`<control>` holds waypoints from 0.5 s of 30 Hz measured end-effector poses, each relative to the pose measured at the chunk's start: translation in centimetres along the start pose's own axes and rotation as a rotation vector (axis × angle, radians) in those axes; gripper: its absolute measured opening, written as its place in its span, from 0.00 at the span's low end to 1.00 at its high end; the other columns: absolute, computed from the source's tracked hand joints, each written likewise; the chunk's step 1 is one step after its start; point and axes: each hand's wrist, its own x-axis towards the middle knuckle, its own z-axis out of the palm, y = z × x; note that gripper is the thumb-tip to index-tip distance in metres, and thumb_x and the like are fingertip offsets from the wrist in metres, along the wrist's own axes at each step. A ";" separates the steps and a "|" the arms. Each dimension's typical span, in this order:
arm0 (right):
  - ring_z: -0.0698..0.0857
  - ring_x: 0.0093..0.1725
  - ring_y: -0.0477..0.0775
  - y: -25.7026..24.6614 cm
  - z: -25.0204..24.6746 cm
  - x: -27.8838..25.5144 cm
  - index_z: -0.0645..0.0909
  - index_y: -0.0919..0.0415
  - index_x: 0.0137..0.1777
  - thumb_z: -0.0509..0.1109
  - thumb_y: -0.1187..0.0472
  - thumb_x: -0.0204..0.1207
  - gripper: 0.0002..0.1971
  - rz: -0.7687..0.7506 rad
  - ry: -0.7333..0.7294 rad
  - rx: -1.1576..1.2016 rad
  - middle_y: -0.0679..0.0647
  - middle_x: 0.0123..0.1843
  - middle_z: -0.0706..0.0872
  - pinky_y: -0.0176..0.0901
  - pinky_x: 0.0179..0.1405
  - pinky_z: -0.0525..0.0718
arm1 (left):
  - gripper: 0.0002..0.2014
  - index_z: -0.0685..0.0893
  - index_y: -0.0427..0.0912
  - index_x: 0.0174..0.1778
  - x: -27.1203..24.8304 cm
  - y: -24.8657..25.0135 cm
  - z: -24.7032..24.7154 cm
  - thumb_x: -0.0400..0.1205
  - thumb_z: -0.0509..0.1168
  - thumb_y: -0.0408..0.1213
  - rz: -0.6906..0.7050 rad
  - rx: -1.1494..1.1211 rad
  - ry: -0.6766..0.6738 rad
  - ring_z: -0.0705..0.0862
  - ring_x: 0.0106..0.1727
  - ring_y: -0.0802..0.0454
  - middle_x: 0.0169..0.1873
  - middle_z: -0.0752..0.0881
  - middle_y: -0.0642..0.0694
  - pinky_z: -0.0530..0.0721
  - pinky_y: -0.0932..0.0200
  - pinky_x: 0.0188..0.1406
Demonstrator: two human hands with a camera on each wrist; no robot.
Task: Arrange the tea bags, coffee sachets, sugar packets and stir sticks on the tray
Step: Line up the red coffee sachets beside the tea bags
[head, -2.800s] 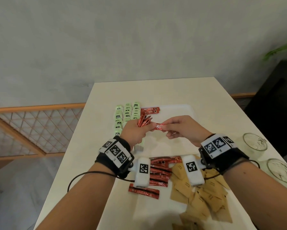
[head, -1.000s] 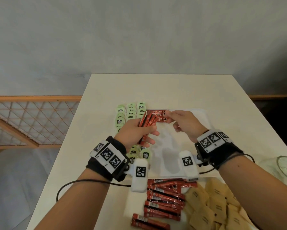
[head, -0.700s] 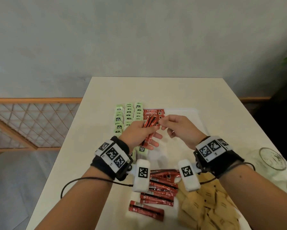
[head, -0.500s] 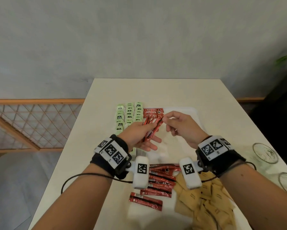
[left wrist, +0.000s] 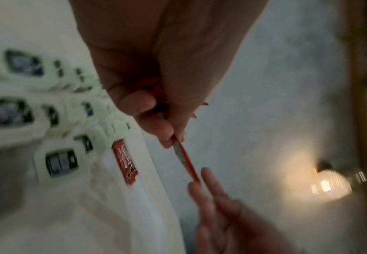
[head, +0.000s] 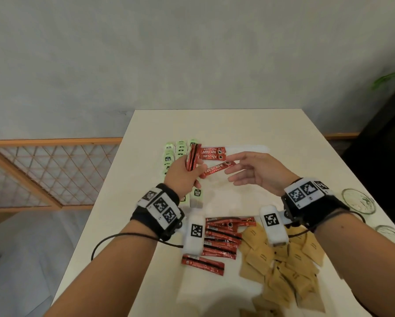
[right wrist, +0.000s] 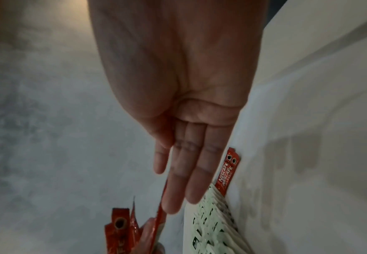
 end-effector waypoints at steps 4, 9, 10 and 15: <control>0.86 0.35 0.57 0.1 0.9 1.1 0.84 0.62 0.61 0.65 0.55 0.83 0.14 0.062 0.075 -0.071 0.64 0.42 0.86 0.47 0.35 0.88 | 0.05 0.81 0.50 0.50 0.4 -0.3 0.2 0.82 0.68 0.45 0.189 0.263 0.097 0.84 0.24 0.54 0.35 0.88 0.51 0.79 0.60 0.26; 0.70 0.27 0.44 0.8 1.5 3.2 0.91 0.50 0.50 0.76 0.47 0.74 0.10 -0.315 0.048 -0.676 0.41 0.26 0.79 0.34 0.35 0.67 | 0.08 0.82 0.54 0.54 1.3 -0.8 0.2 0.82 0.68 0.49 0.298 0.340 0.048 0.85 0.27 0.51 0.37 0.88 0.59 0.87 0.53 0.34; 0.74 0.29 0.43 0.8 1.7 3.5 0.92 0.51 0.49 0.76 0.49 0.74 0.10 -0.338 -0.006 -0.699 0.40 0.28 0.83 0.31 0.37 0.68 | 0.09 0.82 0.54 0.56 1.4 -0.8 0.3 0.81 0.68 0.48 0.320 0.332 0.034 0.85 0.27 0.52 0.37 0.86 0.64 0.87 0.54 0.33; 0.83 0.34 0.47 1.0 1.0 4.6 0.90 0.61 0.46 0.77 0.52 0.74 0.11 -0.054 -0.025 -0.532 0.52 0.35 0.89 0.41 0.46 0.82 | 0.05 0.80 0.58 0.47 2.7 -0.8 -0.1 0.81 0.70 0.46 0.351 0.348 0.037 0.82 0.24 0.61 0.31 0.84 0.66 0.84 0.58 0.31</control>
